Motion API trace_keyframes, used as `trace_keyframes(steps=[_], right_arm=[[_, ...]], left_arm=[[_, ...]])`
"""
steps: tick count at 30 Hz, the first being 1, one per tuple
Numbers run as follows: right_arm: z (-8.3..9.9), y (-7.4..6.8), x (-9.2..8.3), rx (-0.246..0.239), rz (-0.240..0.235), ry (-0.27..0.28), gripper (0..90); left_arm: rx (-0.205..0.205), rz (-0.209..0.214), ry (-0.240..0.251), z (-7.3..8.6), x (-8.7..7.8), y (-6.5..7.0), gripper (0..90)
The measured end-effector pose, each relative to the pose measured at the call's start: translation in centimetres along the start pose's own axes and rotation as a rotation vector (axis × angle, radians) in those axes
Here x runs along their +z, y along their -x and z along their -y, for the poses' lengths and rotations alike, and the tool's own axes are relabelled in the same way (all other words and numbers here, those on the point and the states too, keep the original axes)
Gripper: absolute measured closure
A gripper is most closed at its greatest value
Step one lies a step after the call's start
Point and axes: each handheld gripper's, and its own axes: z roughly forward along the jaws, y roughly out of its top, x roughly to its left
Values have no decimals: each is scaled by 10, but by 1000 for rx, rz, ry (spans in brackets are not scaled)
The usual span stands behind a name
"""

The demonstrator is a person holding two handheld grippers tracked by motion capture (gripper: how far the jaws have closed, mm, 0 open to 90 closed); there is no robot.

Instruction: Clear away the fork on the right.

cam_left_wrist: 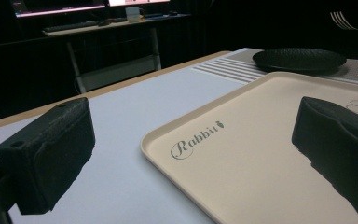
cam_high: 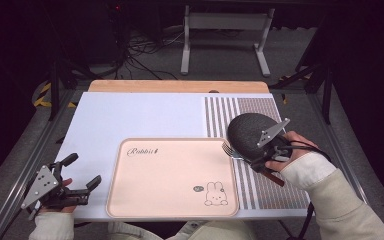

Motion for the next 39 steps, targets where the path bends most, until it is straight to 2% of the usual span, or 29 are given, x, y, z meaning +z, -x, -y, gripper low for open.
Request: trace_keyframes(steps=[2,11,20,24,25,27,29,34,39], right_arm=[[-3,-2,-1,25,-2,2,784],[-15,-12,-5,135,52,31,785],[-29,-20,0,236,60,51,784],[-33,-21,2,298,64,41,784],[-33,-21,2,298,64,41,784],[-35,-23,4,348,111,21,784],[-37,-24,5,376,118,20,784],[-40,-23,9,390,105,-8,783],[-47,-24,16,401,108,-11,784]], left_arm=[[0,1,0,0,0,0,0],[0,2,2,0,0,0,0],[-1,3,2,0,0,0,0],[-1,4,3,0,1,0,0],[-1,4,3,0,1,0,0],[0,5,2,0,1,0,0],[-1,6,2,0,1,0,0],[-4,5,5,0,1,0,0],[-2,7,2,0,1,0,0]])
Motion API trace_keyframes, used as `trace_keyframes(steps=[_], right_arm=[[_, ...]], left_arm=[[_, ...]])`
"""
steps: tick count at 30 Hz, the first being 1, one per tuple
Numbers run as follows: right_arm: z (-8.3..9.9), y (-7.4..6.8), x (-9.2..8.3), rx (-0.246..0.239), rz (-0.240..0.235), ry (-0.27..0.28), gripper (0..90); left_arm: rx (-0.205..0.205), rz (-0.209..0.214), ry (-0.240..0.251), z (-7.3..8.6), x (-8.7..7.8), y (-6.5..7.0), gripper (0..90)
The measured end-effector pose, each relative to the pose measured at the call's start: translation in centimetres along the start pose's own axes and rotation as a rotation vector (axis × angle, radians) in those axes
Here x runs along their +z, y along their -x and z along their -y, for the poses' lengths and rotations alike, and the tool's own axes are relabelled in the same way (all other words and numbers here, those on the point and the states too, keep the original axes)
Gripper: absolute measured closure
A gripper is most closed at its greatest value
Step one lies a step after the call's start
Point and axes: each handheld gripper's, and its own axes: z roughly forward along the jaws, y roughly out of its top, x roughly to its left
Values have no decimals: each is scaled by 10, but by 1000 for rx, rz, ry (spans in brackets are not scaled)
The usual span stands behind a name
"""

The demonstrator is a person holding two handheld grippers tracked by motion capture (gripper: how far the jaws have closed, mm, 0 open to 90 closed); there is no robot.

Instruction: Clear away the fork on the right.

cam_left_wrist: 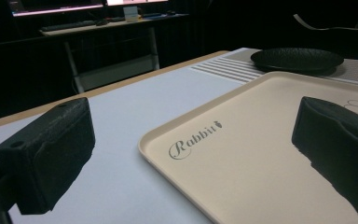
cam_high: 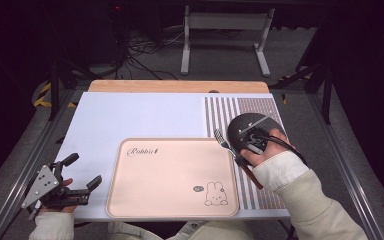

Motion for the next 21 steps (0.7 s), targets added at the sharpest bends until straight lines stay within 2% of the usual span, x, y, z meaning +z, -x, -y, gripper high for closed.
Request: trace_keyframes(steps=[6,21], right_arm=[[-5,-3,6,2,-7,10,783],[-11,-15,41,27,-57,14,782]], left_arm=[[-1,3,1,0,0,0,0],[1,7,3,0,-1,-1,0]])
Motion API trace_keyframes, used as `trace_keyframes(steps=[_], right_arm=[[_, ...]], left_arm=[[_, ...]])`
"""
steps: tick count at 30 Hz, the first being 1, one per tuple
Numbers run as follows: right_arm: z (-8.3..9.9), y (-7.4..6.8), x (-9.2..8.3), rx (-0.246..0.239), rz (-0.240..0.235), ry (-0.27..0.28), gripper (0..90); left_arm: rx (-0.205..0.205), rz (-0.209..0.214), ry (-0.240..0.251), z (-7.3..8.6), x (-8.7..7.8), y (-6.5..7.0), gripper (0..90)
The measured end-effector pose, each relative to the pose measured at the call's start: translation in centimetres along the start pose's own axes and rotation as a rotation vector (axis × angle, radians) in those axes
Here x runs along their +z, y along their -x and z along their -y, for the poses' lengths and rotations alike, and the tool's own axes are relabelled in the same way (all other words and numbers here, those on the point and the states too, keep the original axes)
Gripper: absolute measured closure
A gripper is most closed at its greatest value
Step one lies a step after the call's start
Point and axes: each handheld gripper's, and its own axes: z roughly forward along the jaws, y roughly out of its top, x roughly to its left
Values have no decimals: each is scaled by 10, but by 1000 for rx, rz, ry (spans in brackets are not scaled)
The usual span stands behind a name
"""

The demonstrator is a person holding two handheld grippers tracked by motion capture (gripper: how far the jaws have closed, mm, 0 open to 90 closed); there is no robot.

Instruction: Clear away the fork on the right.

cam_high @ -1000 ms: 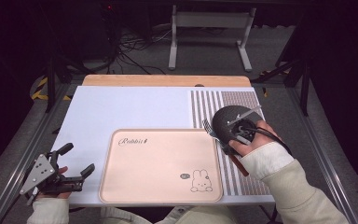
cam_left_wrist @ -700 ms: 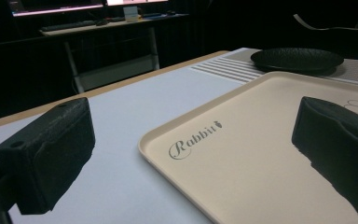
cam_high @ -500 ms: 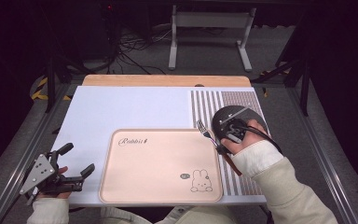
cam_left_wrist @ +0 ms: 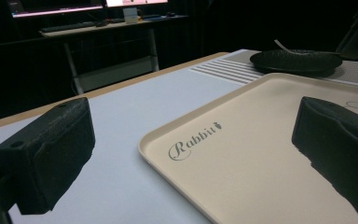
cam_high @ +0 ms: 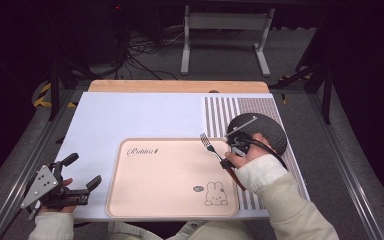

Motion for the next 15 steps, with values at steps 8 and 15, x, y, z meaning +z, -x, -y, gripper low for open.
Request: trace_keyframes(steps=[8,15], right_arm=[[-1,-5,17,6,-23,-21,782],[-2,-5,25,16,-18,-37,781]], left_arm=[[-2,-1,1,0,0,0,0],[-5,-2,4,0,0,0,0]])
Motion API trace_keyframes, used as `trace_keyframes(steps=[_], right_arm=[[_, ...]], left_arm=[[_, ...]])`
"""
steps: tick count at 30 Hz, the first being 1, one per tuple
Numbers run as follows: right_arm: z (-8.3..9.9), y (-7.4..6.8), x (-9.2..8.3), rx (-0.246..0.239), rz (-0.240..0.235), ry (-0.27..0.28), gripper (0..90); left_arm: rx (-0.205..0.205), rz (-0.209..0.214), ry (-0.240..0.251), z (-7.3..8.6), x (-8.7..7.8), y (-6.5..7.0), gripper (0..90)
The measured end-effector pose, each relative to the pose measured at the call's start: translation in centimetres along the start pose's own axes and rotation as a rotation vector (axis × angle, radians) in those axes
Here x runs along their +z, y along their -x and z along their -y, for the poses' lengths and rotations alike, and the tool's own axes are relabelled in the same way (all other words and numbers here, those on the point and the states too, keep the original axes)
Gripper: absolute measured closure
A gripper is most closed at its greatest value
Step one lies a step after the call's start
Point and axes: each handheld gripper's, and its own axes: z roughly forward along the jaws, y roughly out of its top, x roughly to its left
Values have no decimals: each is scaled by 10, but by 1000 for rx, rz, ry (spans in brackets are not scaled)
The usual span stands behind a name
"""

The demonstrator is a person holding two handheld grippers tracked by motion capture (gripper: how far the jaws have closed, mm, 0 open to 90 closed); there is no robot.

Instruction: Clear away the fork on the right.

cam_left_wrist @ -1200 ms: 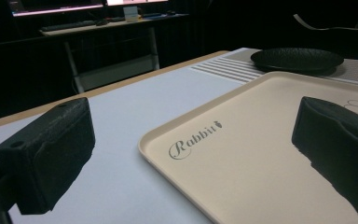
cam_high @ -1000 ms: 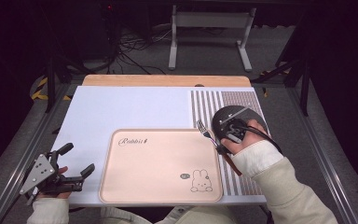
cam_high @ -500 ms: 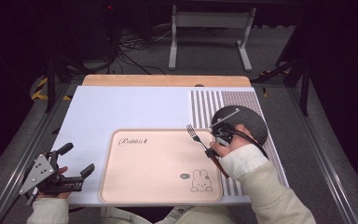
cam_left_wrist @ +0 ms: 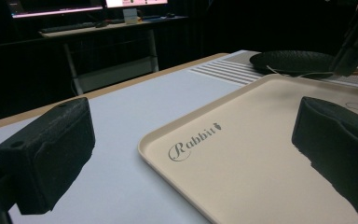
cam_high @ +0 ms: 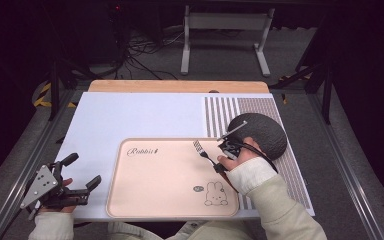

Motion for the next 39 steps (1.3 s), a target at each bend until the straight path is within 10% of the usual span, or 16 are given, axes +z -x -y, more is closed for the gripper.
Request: trace_keyframes(steps=[39], right_arm=[[1,5,31,39,6,-62,778]], left_arm=[[2,4,1,0,0,0,0]])
